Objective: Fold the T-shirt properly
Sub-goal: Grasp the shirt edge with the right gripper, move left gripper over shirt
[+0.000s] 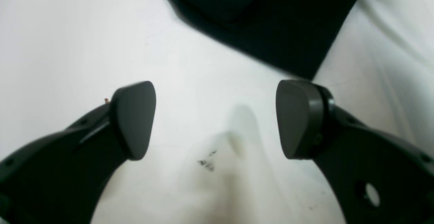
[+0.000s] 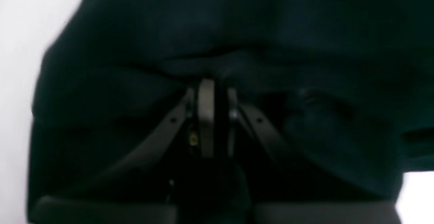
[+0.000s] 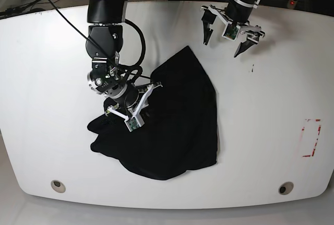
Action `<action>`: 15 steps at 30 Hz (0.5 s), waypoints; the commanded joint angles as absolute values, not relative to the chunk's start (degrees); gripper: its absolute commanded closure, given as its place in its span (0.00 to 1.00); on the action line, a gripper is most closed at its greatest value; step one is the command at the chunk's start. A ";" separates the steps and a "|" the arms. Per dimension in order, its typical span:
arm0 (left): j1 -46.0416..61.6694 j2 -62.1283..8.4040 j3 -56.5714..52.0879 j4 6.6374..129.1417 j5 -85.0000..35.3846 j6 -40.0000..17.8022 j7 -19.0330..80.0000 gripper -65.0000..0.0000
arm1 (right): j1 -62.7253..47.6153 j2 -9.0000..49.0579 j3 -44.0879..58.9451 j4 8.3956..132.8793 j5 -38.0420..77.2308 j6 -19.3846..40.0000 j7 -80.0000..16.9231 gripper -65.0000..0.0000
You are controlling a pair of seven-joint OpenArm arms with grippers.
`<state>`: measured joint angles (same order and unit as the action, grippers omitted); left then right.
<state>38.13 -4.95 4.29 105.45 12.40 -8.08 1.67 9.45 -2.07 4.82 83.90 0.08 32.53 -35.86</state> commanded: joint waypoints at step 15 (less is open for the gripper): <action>34.77 -4.62 6.90 106.68 12.18 -7.78 3.74 0.20 | 9.10 -1.98 -2.68 96.75 1.19 32.48 -40.66 1.00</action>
<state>35.20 -4.67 6.35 105.47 12.40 -7.53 5.17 8.25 -1.74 -2.63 95.57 0.30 32.56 -41.76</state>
